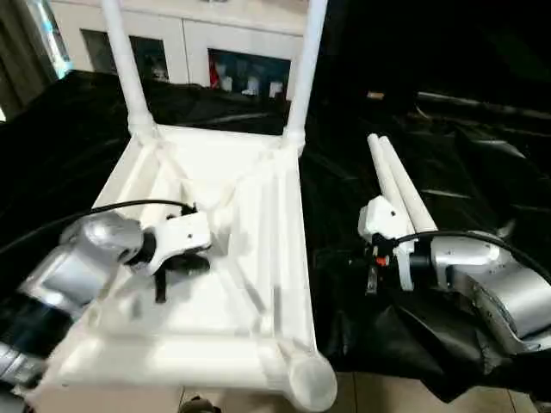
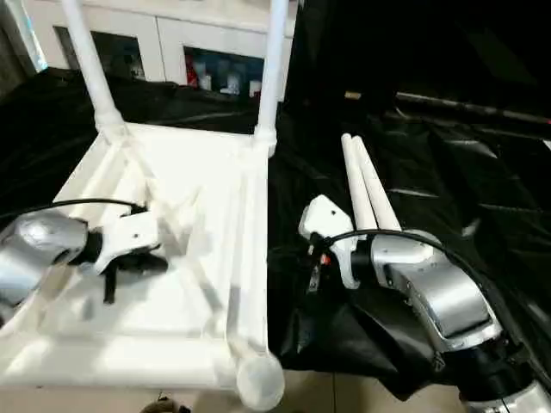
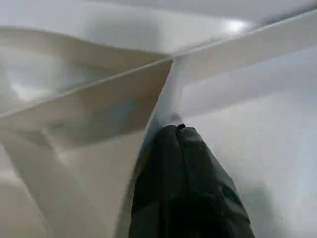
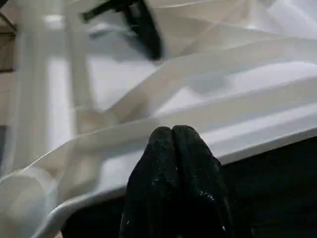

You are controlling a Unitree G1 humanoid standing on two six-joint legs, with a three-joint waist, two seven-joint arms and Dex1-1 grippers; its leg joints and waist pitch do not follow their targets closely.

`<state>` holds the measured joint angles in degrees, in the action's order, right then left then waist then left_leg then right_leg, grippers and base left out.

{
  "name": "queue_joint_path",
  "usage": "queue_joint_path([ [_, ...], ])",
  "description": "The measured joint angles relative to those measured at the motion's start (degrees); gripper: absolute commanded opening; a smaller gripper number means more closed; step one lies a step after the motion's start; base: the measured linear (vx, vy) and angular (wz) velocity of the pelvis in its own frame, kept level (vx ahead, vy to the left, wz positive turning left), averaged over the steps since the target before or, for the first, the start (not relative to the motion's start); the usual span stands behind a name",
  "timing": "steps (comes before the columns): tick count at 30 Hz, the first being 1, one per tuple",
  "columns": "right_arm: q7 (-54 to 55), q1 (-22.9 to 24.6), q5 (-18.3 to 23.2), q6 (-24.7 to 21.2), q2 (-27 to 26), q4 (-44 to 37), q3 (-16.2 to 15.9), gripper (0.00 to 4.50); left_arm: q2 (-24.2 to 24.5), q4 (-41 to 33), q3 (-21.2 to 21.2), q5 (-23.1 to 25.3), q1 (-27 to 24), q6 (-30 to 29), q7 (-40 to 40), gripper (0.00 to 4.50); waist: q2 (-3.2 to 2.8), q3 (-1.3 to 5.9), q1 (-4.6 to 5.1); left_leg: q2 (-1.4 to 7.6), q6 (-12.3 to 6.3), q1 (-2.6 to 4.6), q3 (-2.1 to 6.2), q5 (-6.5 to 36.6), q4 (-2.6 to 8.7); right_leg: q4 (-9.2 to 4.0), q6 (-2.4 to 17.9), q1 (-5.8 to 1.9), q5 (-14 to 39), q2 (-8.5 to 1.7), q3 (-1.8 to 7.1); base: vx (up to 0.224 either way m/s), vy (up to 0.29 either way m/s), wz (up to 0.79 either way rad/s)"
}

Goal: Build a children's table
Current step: Rotate table base

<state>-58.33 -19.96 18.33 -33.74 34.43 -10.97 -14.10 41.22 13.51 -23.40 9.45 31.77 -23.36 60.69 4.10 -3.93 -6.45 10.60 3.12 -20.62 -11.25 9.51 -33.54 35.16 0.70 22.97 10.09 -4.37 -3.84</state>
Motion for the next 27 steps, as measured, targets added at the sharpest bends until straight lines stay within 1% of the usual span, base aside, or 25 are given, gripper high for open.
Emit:
queue_joint_path([
  [4, 0.3, 0.1, -0.5, 0.0, 0.2, 0.0, 0.0, 0.03, -2.0, 5.6, 0.3, 2.4, 3.0, -1.6, -7.4, 0.00, -0.01, 0.00, 0.00, 0.01, 0.00, -0.02, 0.01, 0.0, -0.10, 0.00, 0.0, -0.01, 0.0, 0.00, -0.01, 0.000, 0.000, 0.00],
  [8, 2.1, 0.1, -1.5, 0.4, -0.1, 0.2, 0.0, 0.03, -8.2, 15.0, 2.0, 4.4, 6.7, 0.2, -17.3, 0.00, 0.00, 0.01, -0.38, 0.03, -0.01, -0.24, 0.04, 0.0, -0.22, -0.01, 0.0, -0.02, -0.1, 0.00, -0.04, 0.000, 0.000, 0.00],
  [11, 4.0, 0.0, -2.8, 0.9, -0.6, 1.2, 0.1, 0.03, -11.3, 20.8, 3.3, 4.9, 9.1, 2.0, -23.0, 0.00, 0.01, 0.02, -0.51, 0.07, -0.02, -0.42, 0.09, 0.0, -0.39, -0.03, 0.0, 0.03, -0.3, 0.00, -0.09, 0.000, 0.000, 0.00],
  [12, 5.0, -0.3, -3.3, 1.5, -1.1, 2.1, 0.2, 0.03, -13.2, 24.2, 4.1, 4.8, 10.4, 3.3, -26.2, 0.00, 0.01, 0.02, -0.72, 0.07, -0.03, -0.48, 0.10, 0.0, -0.40, -0.06, 0.0, 0.07, -0.3, 0.00, -0.11, 0.000, 0.000, 0.00],
  [14, 6.0, -0.6, -3.5, 2.0, -2.1, 2.9, 0.2, 0.03, -15.1, 27.4, 4.6, 4.7, 11.7, 5.4, -29.8, 0.00, 0.02, 0.02, -0.81, 0.08, -0.04, -0.56, 0.10, 0.0, -0.43, -0.07, 0.2, 0.10, -0.4, 0.00, -0.12, 0.000, 0.000, 0.00],
  [16, 7.3, -1.0, -4.3, 2.5, -2.5, 3.4, 0.2, 0.03, -16.3, 31.3, 4.7, 4.7, 13.3, 8.2, -33.5, 0.00, 0.00, 0.01, -0.81, 0.08, -0.07, -0.60, 0.09, 0.0, -0.43, -0.10, 0.2, 0.13, -0.4, 0.00, -0.12, 0.000, 0.000, 0.00],
  [18, 8.8, -1.6, -4.7, 2.6, -2.9, 3.8, 0.7, 0.03, -16.9, 34.3, 5.7, 5.0, 14.0, 10.8, -36.5, 0.00, 0.00, 0.01, -0.78, 0.08, -0.07, -0.60, 0.09, 0.0, -0.41, -0.11, 0.2, 0.14, -0.4, 0.00, -0.13, 0.000, 0.000, 0.00],
  [20, 10.6, -1.7, -5.2, 2.6, -3.1, 3.9, 1.7, 0.03, -17.0, 34.9, 6.6, 4.9, 13.9, 11.7, -37.1, 0.00, 0.00, 0.01, -0.71, 0.10, -0.07, -0.60, 0.10, 0.0, -0.40, -0.11, 0.2, 0.14, -0.4, 0.00, -0.14, 0.000, 0.000, 0.00],
  [21, 12.6, -1.8, -5.9, 2.6, -3.8, 4.5, 2.6, 0.03, -16.9, 34.3, 7.4, 4.4, 13.7, 11.8, -36.6, 0.00, 0.00, 0.01, -0.68, 0.11, -0.06, -0.59, 0.09, 0.0, -0.40, -0.10, 0.2, 0.15, -0.4, 0.00, -0.14, 0.000, 0.000, 0.00],
  [23, 15.8, -2.2, -7.2, 2.6, -5.0, 5.7, 3.2, 0.03, -16.6, 32.0, 8.2, 3.7, 13.3, 11.6, -35.3, 0.00, -0.04, 0.00, -0.61, 0.11, -0.05, -0.57, 0.10, 0.0, -0.40, -0.09, 0.2, 0.14, -0.4, 0.00, -0.14, 0.000, 0.000, 0.00],
  [25, 19.7, -3.5, -8.5, 1.4, -6.2, 7.4, 3.8, 0.03, -16.2, 27.6, 9.1, 2.5, 12.4, 10.6, -33.4, 0.00, -0.10, -0.02, -0.34, 0.11, -0.03, -0.56, 0.09, 0.0, -0.41, -0.09, 0.2, 0.14, -0.4, 0.00, -0.14, 0.000, 0.000, 0.00],
  [26, 21.3, -4.5, -9.0, 0.0, -6.8, 8.3, 4.0, 0.03, -15.8, 24.7, 9.8, 1.5, 11.5, 9.3, -32.6, 0.00, -0.12, -0.01, -0.20, 0.11, -0.03, -0.53, 0.08, 0.0, -0.41, -0.07, 0.2, 0.12, -0.4, 0.00, -0.13, 0.000, 0.000, 0.00],
  [27, 23.7, -5.9, -9.1, -2.0, -7.9, 10.0, 5.5, 0.19, -15.2, 20.6, 10.6, 0.2, 10.3, 7.7, -31.4, 0.00, -0.12, -0.01, -0.02, 0.11, -0.03, -0.53, 0.08, 0.0, -0.41, -0.06, 0.3, 0.12, -0.4, 0.00, -0.13, 0.000, 0.000, 0.00],
])
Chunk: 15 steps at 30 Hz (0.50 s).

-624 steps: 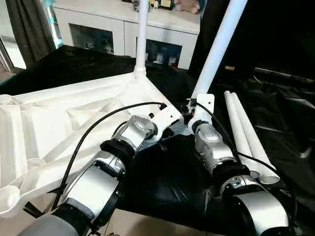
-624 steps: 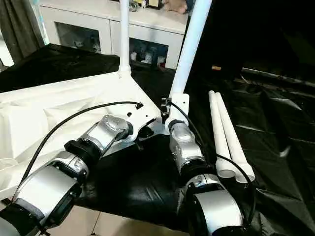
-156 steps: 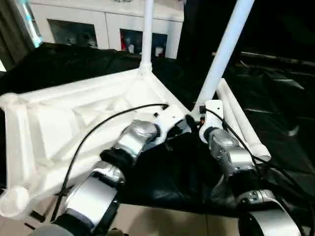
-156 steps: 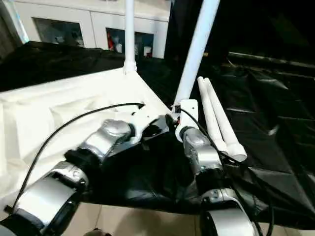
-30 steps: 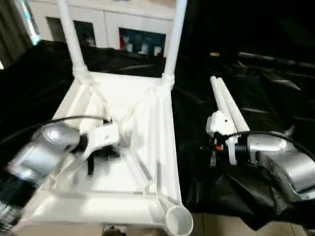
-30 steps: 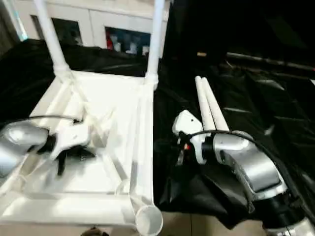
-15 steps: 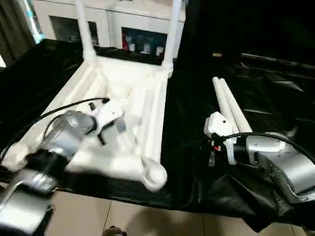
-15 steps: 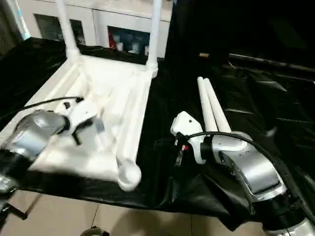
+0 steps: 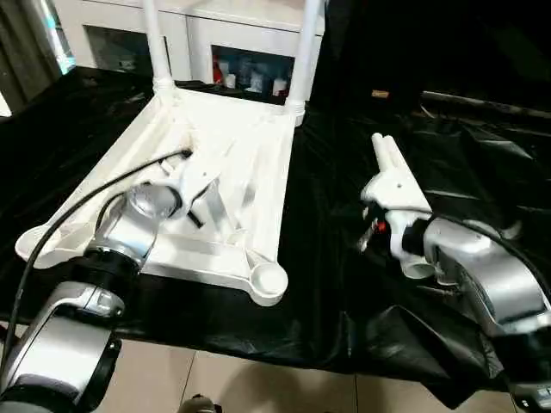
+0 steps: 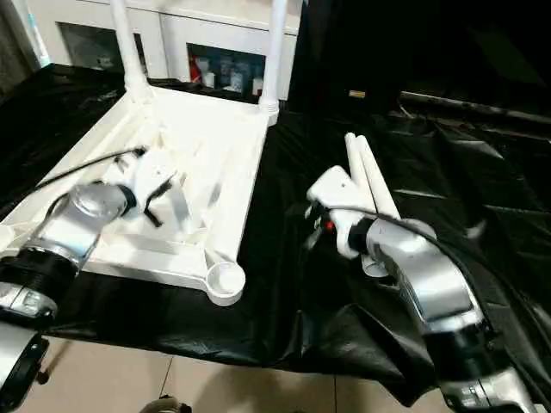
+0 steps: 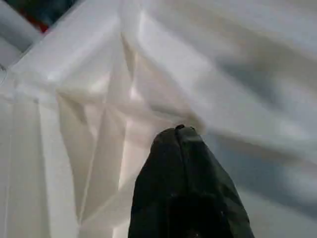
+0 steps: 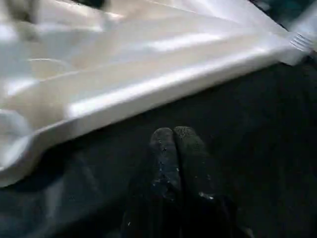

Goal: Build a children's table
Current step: Rotate table base, then pick table leg

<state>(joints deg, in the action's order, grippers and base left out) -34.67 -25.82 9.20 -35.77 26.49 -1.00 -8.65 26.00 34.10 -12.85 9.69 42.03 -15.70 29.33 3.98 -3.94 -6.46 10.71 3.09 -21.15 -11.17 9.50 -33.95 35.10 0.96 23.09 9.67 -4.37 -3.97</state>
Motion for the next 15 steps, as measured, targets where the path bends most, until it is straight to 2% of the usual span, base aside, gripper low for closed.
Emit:
queue_joint_path([
  [3, 7.5, -4.7, 1.2, -5.7, -3.8, 6.5, 6.6, 0.42, 0.0, -11.0, 3.0, -4.9, -3.4, -4.8, 2.5, 0.00, 0.00, 0.00, 0.13, 0.00, 0.01, 0.00, -0.02, 0.0, -0.01, 0.04, 0.0, 0.03, 0.0, 0.00, 0.01, 0.000, 0.000, 0.00],
  [5, 11.0, -7.6, 1.4, -6.8, -5.2, 10.4, 8.8, 0.71, 0.1, -16.4, 4.8, -7.3, -5.0, -7.6, 3.6, 0.00, 0.00, 0.00, 0.20, 0.01, 0.02, 0.02, -0.03, 0.0, 0.00, 0.09, 0.0, 0.04, 0.0, 0.00, 0.00, 0.000, 0.000, 0.00],
  [6, 13.3, -9.4, 1.2, -7.3, -5.8, 13.6, 9.7, 0.71, 0.1, -20.1, 5.4, -8.8, -6.0, -9.4, 4.5, 0.00, 0.00, 0.00, 0.31, 0.02, 0.02, 0.01, -0.04, 0.0, 0.00, 0.09, 0.0, 0.05, 0.0, 0.00, 0.00, 0.000, 0.000, 0.00],
  [11, 19.9, -16.1, -1.0, -8.7, -7.6, 26.7, 10.5, 1.13, -0.3, -31.7, 6.6, -13.7, -10.4, -16.9, 8.0, 0.00, 0.02, 0.01, 0.86, 0.01, 0.04, 0.00, -0.10, 0.0, -0.01, 0.14, 0.0, 0.06, 0.0, 0.00, 0.03, 0.000, 0.000, 0.00],
  [13, 21.5, -18.7, -2.4, -9.8, -8.0, 32.2, 10.4, 1.25, 0.2, -35.5, 5.6, -15.3, -12.6, -19.4, 9.9, 0.00, 0.04, 0.01, 1.05, 0.03, 0.05, -0.01, -0.13, 0.0, -0.01, 0.14, 0.0, 0.08, 0.0, 0.00, 0.03, 0.000, 0.000, 0.00],
  [15, 22.9, -20.2, -3.1, -9.8, -8.5, 36.3, 10.4, 1.56, 1.0, -38.3, 4.9, -16.9, -14.1, -22.0, 11.8, 0.00, 0.04, 0.01, 1.30, 0.04, 0.06, -0.02, -0.13, 0.0, -0.01, 0.15, 0.0, 0.11, 0.0, 0.01, 0.03, 0.000, 0.000, 0.00],
])
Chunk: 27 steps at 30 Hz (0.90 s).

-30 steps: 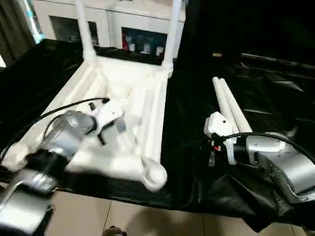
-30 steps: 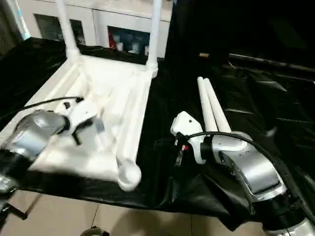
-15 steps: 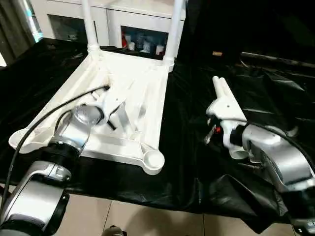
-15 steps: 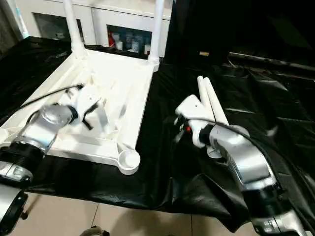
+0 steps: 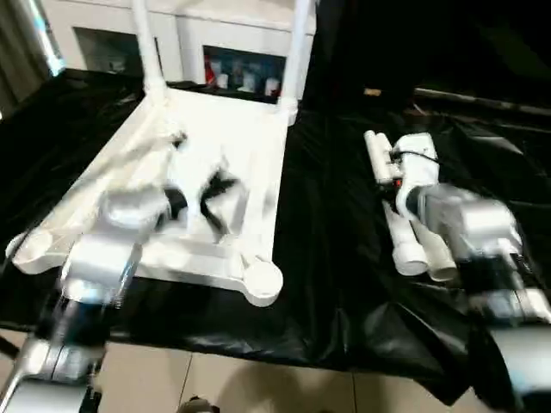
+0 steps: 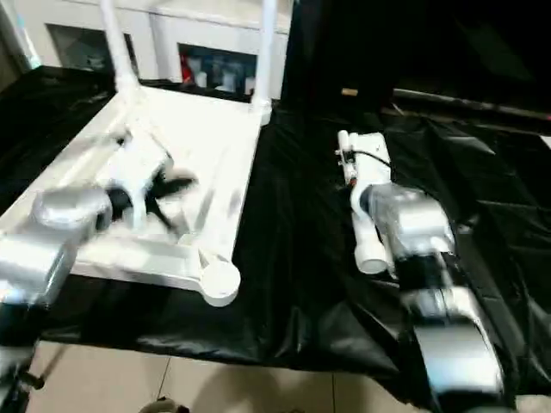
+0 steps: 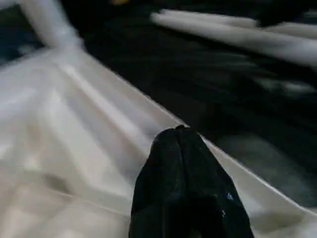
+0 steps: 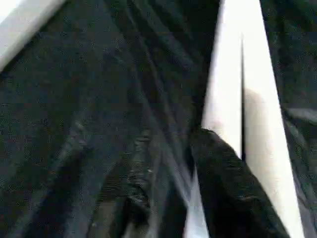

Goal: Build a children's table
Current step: Pick table leg

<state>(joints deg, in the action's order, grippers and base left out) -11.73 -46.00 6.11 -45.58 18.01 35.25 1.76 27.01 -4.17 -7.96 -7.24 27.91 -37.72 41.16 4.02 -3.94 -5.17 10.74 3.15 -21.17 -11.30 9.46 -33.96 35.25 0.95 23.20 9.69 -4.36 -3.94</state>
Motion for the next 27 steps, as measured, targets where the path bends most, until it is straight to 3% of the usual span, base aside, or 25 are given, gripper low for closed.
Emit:
queue_joint_path([
  [2, 1.1, -1.2, -0.2, 0.2, -0.3, 3.1, 0.0, 1.67, 0.4, -2.0, -0.2, -1.3, -0.8, -2.2, 1.0, 0.33, 0.00, 0.00, 0.08, 0.00, 0.00, -0.03, -0.01, 0.0, 0.00, 0.01, 0.0, 0.04, 0.0, 0.00, 0.01, 0.000, 0.000, 0.00],
  [9, 3.7, -6.1, -0.8, 4.0, 0.0, 12.3, 1.4, 2.26, 1.3, -9.1, -0.2, -5.4, -1.6, -8.6, 2.9, 0.86, 0.04, 0.00, 0.18, 0.00, 0.01, -0.04, -0.03, 0.0, 0.00, 0.04, 0.0, 0.07, 0.0, 0.01, 0.02, 0.000, 0.000, 0.00],
  [19, 2.2, -7.1, -0.9, 5.2, 2.5, 19.8, 2.7, 3.18, 2.8, -11.4, -1.0, -7.0, -2.6, -11.1, 4.4, 1.63, 0.06, 0.02, 0.19, 0.01, 0.01, -0.11, -0.03, 0.0, -0.06, 0.09, 0.0, 0.12, 0.0, 0.02, 0.02, 0.000, 0.000, 0.00],
  [27, -3.4, -8.2, -0.9, 4.4, 2.5, 25.0, 2.7, 3.30, 3.5, -12.6, -2.3, -6.9, -2.5, -11.4, 4.3, 1.99, 0.06, 0.02, 0.22, 0.04, 0.01, -0.12, -0.02, 0.0, -0.11, 0.11, 0.0, 0.12, 0.0, 0.04, 0.02, 0.000, 0.000, 0.00],
])
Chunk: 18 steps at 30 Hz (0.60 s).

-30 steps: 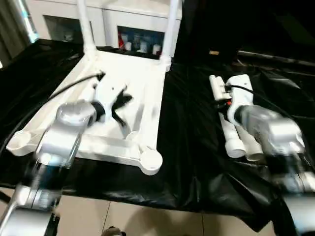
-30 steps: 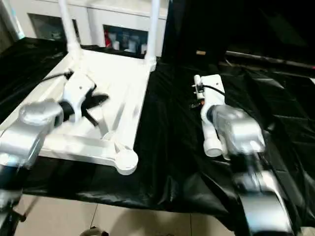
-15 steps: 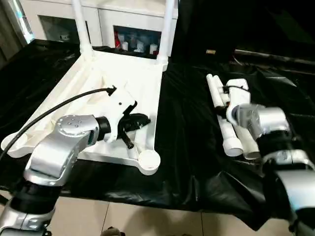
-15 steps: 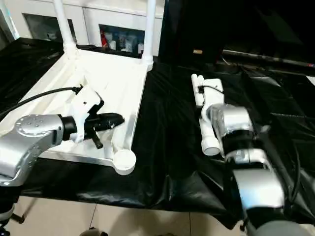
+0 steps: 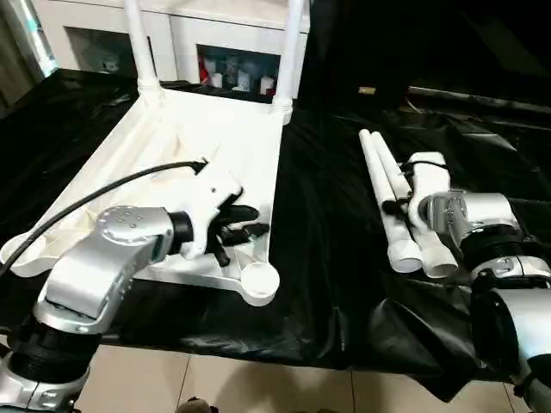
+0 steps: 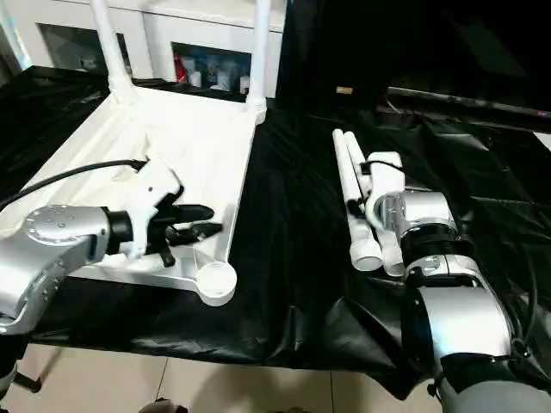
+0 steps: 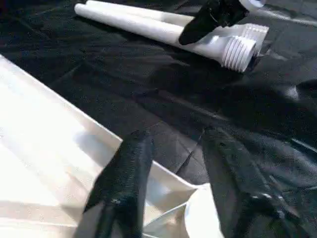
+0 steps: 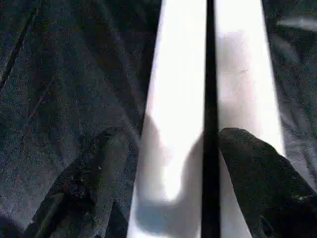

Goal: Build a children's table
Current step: Pick table leg

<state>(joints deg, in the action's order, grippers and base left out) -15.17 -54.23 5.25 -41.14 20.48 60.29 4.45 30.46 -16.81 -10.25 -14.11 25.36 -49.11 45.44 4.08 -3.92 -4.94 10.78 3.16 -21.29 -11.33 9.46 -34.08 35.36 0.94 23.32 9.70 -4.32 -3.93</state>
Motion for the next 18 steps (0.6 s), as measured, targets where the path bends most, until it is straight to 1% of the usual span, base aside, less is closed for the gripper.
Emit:
queue_joint_path([
  [6, -2.5, -0.9, 0.1, -0.2, -0.2, 3.5, 0.0, 3.30, 0.4, 0.0, 0.0, -0.2, 0.0, 0.0, -0.1, 1.99, 0.00, 0.00, -0.01, 0.00, 0.00, -0.01, 0.00, 0.0, -0.05, 0.02, 0.0, 0.00, 0.0, 0.00, 0.00, 0.000, 0.000, 0.00],
  [9, -3.3, -1.7, 0.1, -1.1, -0.3, 4.3, 0.0, 3.30, 0.4, -0.2, 0.0, -0.3, 0.0, -0.1, -0.1, 1.99, 0.00, 0.00, -0.01, 0.01, 0.00, -0.01, 0.00, 0.0, -0.07, 0.06, 0.0, 0.00, 0.0, 0.00, 0.00, 0.000, 0.000, 0.00],
  [15, -4.3, -1.9, 0.2, -1.1, -1.5, 5.7, 0.0, 3.30, 0.4, -0.5, 0.0, -0.6, 0.0, -0.1, -0.1, 1.99, 0.00, 0.00, -0.01, 0.02, 0.00, -0.01, 0.01, 0.0, -0.11, 0.12, 0.0, 0.00, 0.0, 0.00, 0.00, 0.000, 0.000, 0.00],
  [16, -4.3, -2.0, 0.3, -1.1, -1.6, 6.0, 0.3, 3.03, 0.4, -0.5, 0.0, -0.7, 0.0, -0.1, -0.1, 2.06, 0.00, 0.00, -0.02, 0.02, 0.00, -0.01, 0.01, 0.0, -0.12, 0.13, 0.0, 0.00, 0.0, 0.00, 0.00, 0.000, 0.000, 0.00],
  [18, -4.2, -2.3, 1.0, -1.1, -1.9, 7.5, 1.1, 2.97, 0.5, -0.5, 0.0, -0.8, 0.0, -0.1, -0.1, 2.06, 0.00, 0.00, -0.04, 0.03, 0.00, 0.00, 0.01, 0.0, -0.14, 0.14, 0.0, 0.00, 0.0, 0.00, 0.00, 0.000, 0.000, 0.00],
])
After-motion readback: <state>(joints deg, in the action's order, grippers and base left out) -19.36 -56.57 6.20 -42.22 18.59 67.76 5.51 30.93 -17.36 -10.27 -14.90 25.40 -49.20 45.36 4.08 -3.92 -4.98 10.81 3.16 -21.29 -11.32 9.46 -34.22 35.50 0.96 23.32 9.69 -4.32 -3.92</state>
